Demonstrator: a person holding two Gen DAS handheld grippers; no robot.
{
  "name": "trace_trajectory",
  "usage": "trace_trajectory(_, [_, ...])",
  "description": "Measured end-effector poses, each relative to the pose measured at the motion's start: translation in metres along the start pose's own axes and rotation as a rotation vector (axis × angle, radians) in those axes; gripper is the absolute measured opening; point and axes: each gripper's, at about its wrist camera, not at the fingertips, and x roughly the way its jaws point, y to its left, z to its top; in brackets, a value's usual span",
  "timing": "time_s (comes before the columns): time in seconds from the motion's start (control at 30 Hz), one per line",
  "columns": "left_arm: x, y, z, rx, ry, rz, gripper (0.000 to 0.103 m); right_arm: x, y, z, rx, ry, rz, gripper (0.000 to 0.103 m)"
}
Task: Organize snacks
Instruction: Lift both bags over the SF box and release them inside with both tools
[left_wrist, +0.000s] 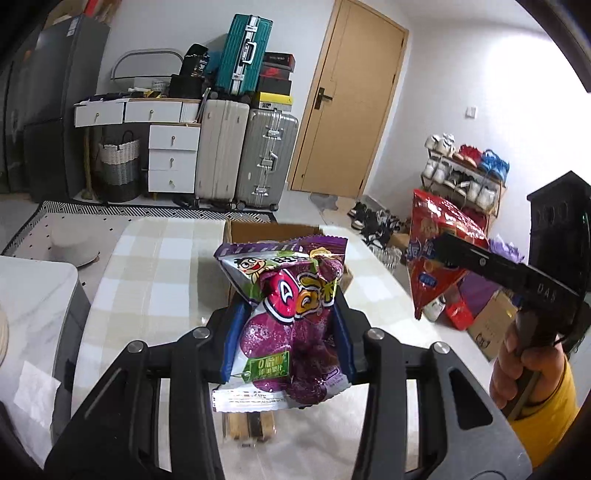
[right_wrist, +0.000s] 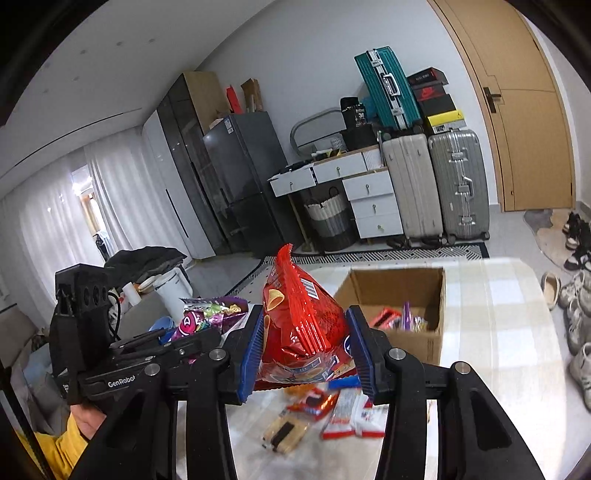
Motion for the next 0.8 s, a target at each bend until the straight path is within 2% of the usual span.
trace_trajectory(0.17, [0.005,-0.007,0.028,0.014,-0.017,0.020,0.038,0.013,-0.001,0.024,-0.032,-0.005,-0.009,0.044])
trace_trajectory(0.43, [0.039,-0.023,0.054,0.037,0.031,0.053,0.038,0.051,-0.024,0.051,-0.011,0.006,-0.019,0.044])
trace_trajectory(0.67, [0.105,-0.024,0.081,0.030,0.077,0.065,0.038,0.089,-0.050,0.064,0.002,0.045,-0.042,0.044])
trace_trajectory(0.8, [0.148,-0.022,0.088,0.026,0.130,0.066,0.038,0.111,-0.067,0.069,0.022,0.068,-0.057,0.044])
